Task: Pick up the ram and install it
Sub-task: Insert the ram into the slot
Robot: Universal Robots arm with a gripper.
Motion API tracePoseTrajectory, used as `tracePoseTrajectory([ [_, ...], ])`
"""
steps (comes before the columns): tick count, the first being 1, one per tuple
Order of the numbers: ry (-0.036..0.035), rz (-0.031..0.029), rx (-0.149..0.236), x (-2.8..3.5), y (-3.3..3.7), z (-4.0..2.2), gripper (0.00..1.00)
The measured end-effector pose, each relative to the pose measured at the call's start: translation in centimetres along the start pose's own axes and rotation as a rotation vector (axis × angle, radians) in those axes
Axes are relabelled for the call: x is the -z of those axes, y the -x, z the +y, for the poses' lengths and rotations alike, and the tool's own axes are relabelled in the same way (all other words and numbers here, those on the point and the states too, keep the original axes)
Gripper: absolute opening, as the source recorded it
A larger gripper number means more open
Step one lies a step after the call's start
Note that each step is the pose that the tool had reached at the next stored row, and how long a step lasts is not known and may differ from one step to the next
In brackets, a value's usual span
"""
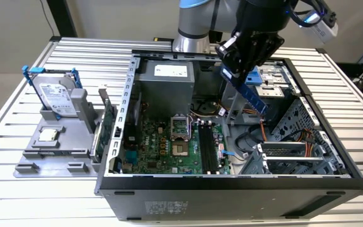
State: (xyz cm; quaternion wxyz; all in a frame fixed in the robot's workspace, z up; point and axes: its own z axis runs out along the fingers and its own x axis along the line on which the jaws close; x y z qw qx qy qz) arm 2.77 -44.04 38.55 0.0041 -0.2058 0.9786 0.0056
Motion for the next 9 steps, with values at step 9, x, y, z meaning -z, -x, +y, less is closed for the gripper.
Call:
tracePoseTrajectory([
  [9,-0.0013,-0.0007,-0.126,-0.03,0.00,0.00,0.00],
])
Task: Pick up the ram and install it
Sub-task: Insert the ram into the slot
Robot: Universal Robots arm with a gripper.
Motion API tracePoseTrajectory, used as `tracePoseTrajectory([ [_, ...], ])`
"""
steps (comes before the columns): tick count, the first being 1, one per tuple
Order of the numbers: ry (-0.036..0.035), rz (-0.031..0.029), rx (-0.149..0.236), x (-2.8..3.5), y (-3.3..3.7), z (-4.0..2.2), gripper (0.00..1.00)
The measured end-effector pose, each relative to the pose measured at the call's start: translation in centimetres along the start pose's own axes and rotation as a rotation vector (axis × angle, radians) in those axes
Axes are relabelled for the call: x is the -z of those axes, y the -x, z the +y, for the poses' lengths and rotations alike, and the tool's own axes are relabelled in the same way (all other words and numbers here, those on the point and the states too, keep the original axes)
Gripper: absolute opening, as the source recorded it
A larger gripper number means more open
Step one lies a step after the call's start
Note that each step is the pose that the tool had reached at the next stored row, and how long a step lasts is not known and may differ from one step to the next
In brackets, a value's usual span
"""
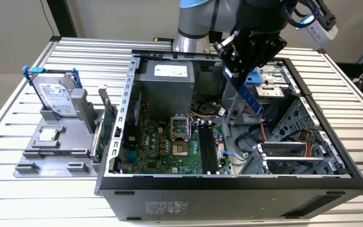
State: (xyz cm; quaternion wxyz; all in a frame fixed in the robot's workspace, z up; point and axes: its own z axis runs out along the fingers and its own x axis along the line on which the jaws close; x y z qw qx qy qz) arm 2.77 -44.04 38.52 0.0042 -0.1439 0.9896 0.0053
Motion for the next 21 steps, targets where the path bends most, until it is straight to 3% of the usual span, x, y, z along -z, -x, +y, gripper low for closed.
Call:
tracePoseTrajectory([
  [17,-0.0025,-0.0020,-0.256,-0.09,0.00,0.00,0.00],
  [21,-0.0024,-0.0022,-0.261,-0.16,0.00,0.00,0.00],
])
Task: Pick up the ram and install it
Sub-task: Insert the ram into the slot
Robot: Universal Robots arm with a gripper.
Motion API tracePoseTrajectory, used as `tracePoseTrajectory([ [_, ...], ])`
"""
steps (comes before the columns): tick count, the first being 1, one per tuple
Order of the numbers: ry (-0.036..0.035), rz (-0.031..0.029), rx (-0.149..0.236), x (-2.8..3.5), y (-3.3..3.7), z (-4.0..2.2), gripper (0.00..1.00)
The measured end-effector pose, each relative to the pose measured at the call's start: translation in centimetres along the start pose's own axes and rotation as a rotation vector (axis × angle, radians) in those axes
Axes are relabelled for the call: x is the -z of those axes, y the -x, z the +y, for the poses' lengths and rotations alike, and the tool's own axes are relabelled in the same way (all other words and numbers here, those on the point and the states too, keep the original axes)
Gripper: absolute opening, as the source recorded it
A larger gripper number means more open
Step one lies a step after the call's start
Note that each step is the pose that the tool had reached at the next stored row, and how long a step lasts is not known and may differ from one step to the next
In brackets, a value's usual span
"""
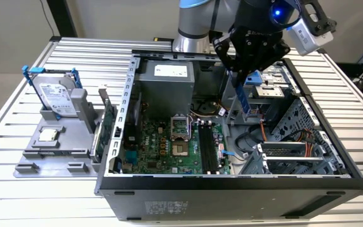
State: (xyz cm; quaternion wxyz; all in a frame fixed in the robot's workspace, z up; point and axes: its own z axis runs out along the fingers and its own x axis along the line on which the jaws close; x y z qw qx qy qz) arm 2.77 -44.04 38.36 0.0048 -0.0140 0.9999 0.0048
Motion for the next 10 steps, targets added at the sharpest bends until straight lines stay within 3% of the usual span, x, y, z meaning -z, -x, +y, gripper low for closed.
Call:
tracePoseTrajectory([
  [3,0.0001,0.0002,0.018,-0.27,-0.01,-0.01,0.00],
  [10,-0.0001,0.0000,0.018,-0.49,-0.01,0.00,0.00],
])
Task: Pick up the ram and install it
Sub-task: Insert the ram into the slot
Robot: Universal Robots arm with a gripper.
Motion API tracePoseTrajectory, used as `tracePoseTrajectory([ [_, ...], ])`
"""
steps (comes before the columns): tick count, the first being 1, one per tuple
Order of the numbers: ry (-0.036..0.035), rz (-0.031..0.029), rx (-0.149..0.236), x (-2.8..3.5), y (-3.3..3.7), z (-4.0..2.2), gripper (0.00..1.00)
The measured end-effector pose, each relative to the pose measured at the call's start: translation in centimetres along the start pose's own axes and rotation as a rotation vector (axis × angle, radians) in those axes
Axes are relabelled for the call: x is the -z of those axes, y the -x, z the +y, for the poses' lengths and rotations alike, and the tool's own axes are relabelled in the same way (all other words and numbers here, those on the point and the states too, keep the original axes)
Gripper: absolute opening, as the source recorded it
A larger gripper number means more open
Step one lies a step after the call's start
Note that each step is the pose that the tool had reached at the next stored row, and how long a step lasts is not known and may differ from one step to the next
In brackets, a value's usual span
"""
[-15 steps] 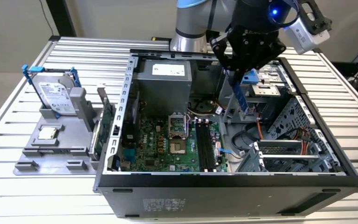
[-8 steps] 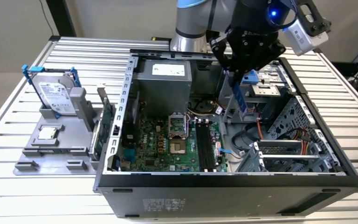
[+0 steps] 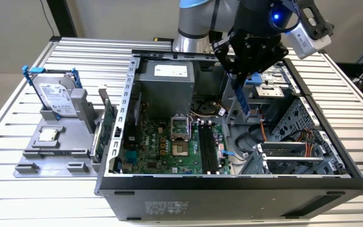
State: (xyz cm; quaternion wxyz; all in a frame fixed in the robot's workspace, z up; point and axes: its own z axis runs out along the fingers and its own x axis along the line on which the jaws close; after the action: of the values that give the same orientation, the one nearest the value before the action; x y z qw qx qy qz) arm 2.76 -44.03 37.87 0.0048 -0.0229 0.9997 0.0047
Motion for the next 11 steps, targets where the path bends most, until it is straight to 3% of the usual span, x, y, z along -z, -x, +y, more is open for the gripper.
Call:
tracePoseTrajectory([
  [11,-0.0061,0.0002,-0.003,-1.71,-0.01,0.10,0.00],
])
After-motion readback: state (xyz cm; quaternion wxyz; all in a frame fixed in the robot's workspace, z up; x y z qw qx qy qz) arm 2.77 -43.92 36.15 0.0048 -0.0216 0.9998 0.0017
